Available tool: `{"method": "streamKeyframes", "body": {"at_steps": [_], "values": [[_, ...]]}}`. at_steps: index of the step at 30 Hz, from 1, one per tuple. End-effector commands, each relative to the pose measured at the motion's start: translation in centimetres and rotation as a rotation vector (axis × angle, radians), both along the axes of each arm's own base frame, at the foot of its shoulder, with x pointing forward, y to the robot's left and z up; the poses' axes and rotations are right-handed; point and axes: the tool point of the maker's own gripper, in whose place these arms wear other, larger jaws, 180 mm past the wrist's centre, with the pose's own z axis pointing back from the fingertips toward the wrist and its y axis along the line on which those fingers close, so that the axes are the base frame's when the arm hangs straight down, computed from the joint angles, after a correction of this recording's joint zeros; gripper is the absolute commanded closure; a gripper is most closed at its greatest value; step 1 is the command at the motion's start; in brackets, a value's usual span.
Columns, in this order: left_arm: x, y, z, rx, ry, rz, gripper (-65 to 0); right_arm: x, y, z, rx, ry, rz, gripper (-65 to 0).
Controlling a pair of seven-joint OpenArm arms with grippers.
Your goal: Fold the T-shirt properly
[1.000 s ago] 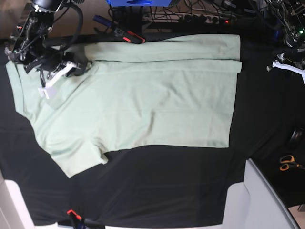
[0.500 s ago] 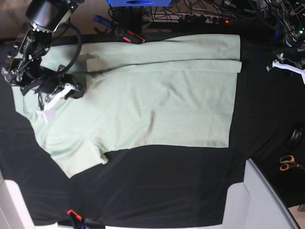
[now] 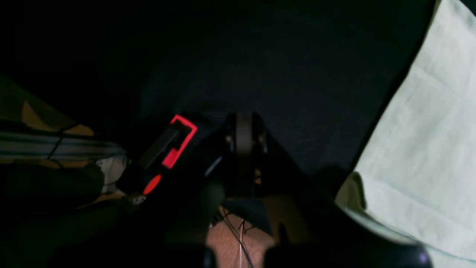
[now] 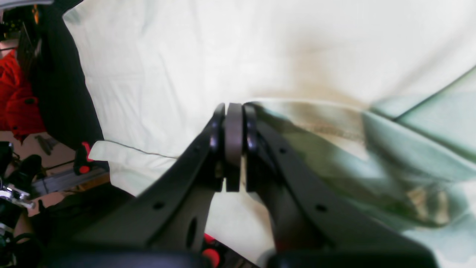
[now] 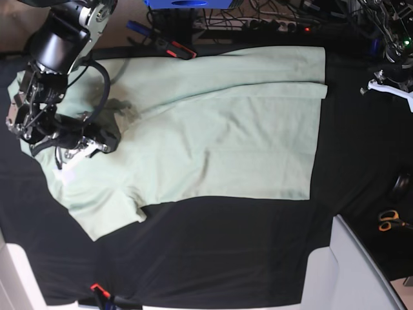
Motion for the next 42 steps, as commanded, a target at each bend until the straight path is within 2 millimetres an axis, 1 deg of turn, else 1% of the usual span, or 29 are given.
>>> {"method": "streamKeyframes", "body": {"at_steps": [1, 5, 6, 7, 10, 11, 12, 13, 14, 15, 17, 18, 19, 20, 21, 23, 24, 26, 28, 29, 32, 35, 37, 39, 42], "values": [[0.4, 0.5, 0.8, 0.024, -0.020, -0.006, 0.0, 1.8, -0.4, 1.5, 0.000, -0.063, -0.009, -0.9], [0.4, 0.5, 0.6, 0.020, -0.018, -0.005, 0.0, 2.3, -0.4, 1.9, 0.000, -0.074, -0.011, -2.5], [0.4, 0.5, 0.6, 0.020, -0.018, -0.005, 0.0, 2.4, -0.3, 1.9, 0.001, -0.074, -0.011, -4.6], [0.5, 0.5, 0.7, 0.020, -0.020, -0.005, 0.0, 2.4, -0.3, 1.8, 0.004, -0.067, -0.010, -8.1], [0.6, 0.5, 0.7, 0.020, -0.023, -0.005, 0.0, 2.5, -0.4, 1.7, 0.014, -0.047, -0.039, -25.2], [0.6, 0.5, 0.7, 0.020, -0.023, -0.005, 0.0, 2.5, -0.4, 1.8, 0.014, -0.047, -0.041, -29.9], [0.6, 0.5, 0.7, 0.019, -0.022, -0.006, 0.0, 2.8, -0.4, 2.0, 0.013, -0.056, -0.040, -33.8], [0.6, 0.5, 0.7, 0.019, -0.022, -0.006, 0.0, 3.1, -0.4, 2.2, 0.014, -0.063, -0.040, -35.7], [0.6, 0.5, 0.7, 0.019, -0.022, -0.006, 0.0, 3.2, -0.5, 2.4, 0.011, -0.072, -0.043, -35.8], [0.6, 0.5, 0.7, 0.019, -0.022, -0.006, 0.0, 3.8, -1.3, 3.0, -0.009, -0.103, -0.056, -35.8], [0.7, 0.4, 0.7, 0.020, -0.024, -0.007, 0.0, 5.6, -3.5, 5.4, -0.079, -0.236, -0.089, -35.8], [0.7, 0.4, 0.7, 0.020, -0.024, -0.007, 0.0, 6.1, -4.0, 6.6, -0.113, -0.301, -0.081, -35.8], [0.7, 0.4, 0.7, 0.020, -0.024, -0.007, 0.0, 6.4, -5.0, 7.8, -0.162, -0.362, -0.072, -35.8], [0.7, 0.5, 0.8, 0.021, -0.026, -0.007, 0.0, 6.9, -6.4, 9.2, -0.221, -0.418, -0.066, -35.8], [0.7, 0.5, 0.8, 0.021, -0.026, -0.007, 0.0, 7.2, -7.2, 10.0, -0.257, -0.444, -0.057, -35.8], [1.0, 0.5, 1.0, 0.022, -0.034, -0.007, -0.3, 7.8, -8.3, 10.4, -0.312, -0.456, -0.026, -36.3], [1.6, 0.5, 1.2, 0.022, -0.048, -0.007, -0.3, 8.1, -9.3, 10.4, -0.345, -0.449, -0.009, -36.3], [2.1, 0.4, 1.4, 0.021, -0.062, -0.008, -0.3, 8.6, -10.4, 9.7, -0.390, -0.430, 0.035, -36.4], [2.3, 0.4, 1.5, 0.021, -0.068, -0.008, -0.5, 9.0, -11.7, 8.1, -0.422, -0.390, 0.077, -36.4], [2.5, 0.2, 1.4, 0.018, -0.066, -0.015, -1.5, 9.2, -12.2, 7.0, -0.427, -0.362, 0.093, -36.4], [3.4, -0.8, 1.2, 0.015, -0.060, -0.067, -8.7, 10.0, -13.6, 4.5, -0.420, -0.310, 0.079, -36.4], [4.3, -1.5, 1.2, 0.025, -0.048, -0.117, -16.6, 11.1, -15.0, 3.3, -0.420, -0.300, 0.039, -36.4], [5.7, -1.5, 1.9, 0.067, -0.046, -0.155, -19.8, 11.4, -15.9, 2.4, -0.426, -0.283, 0.021, -36.4], [6.3, -0.5, 1.7, 0.118, -0.011, -0.161, -21.8, 11.8, -16.6, 1.7, -0.425, -0.278, -0.013, -36.4], [7.2, 0.8, 1.5, 0.176, 0.021, -0.148, -22.5, 12.8, -17.3, 1.5, -0.422, -0.296, -0.068, -37.0]]}}
